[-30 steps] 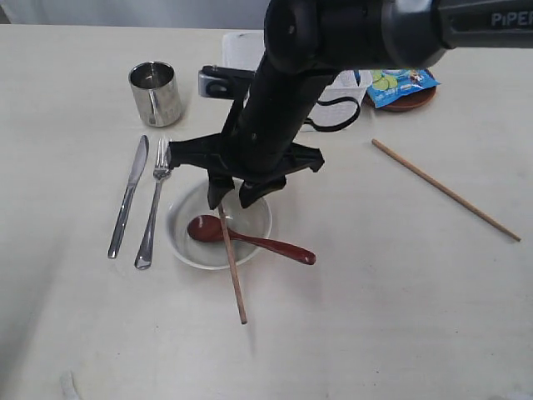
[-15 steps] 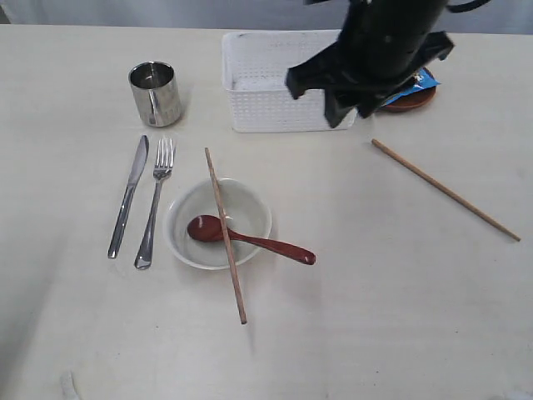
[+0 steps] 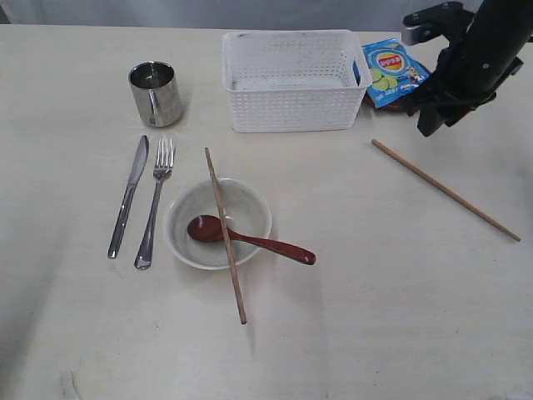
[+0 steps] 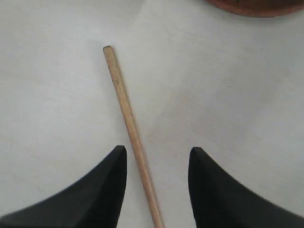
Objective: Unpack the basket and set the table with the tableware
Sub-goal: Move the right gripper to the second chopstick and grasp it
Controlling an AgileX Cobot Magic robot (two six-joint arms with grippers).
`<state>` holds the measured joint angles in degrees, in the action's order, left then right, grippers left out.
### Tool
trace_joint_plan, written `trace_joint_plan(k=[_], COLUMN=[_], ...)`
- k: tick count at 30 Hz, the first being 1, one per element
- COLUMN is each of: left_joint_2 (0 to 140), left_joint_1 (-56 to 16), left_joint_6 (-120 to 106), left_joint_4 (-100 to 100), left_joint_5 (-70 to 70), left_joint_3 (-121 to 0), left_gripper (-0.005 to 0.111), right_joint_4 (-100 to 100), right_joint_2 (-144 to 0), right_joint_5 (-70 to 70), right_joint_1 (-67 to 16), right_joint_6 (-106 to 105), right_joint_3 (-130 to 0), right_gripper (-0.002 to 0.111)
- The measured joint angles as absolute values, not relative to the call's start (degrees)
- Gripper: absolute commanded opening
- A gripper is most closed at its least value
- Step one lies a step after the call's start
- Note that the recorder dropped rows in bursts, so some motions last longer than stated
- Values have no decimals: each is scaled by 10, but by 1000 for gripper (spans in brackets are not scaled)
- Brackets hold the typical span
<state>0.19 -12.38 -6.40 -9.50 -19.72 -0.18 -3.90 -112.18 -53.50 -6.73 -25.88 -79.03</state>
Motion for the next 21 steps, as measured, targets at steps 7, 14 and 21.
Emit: trace_joint_plan(k=[7, 14, 21], left_joint_2=[2, 2, 2], left_joint_1=[-124, -124, -124], left_joint_6=[-64, -64, -64], left_joint_4=[-95, -95, -95], left_joint_5=[-197, -197, -197], left_joint_3=[-2, -2, -2], left_gripper=[0, 0, 0], right_joint_4=[-85, -87, -89], right_joint_2=[-1165, -1191, -1200], right_joint_5=[-531, -522, -502], right_joint_1=[-59, -65, -69], right_joint_6=[-329, -339, -342], right_joint_3=[-789, -778, -757], right_gripper=[41, 41, 33])
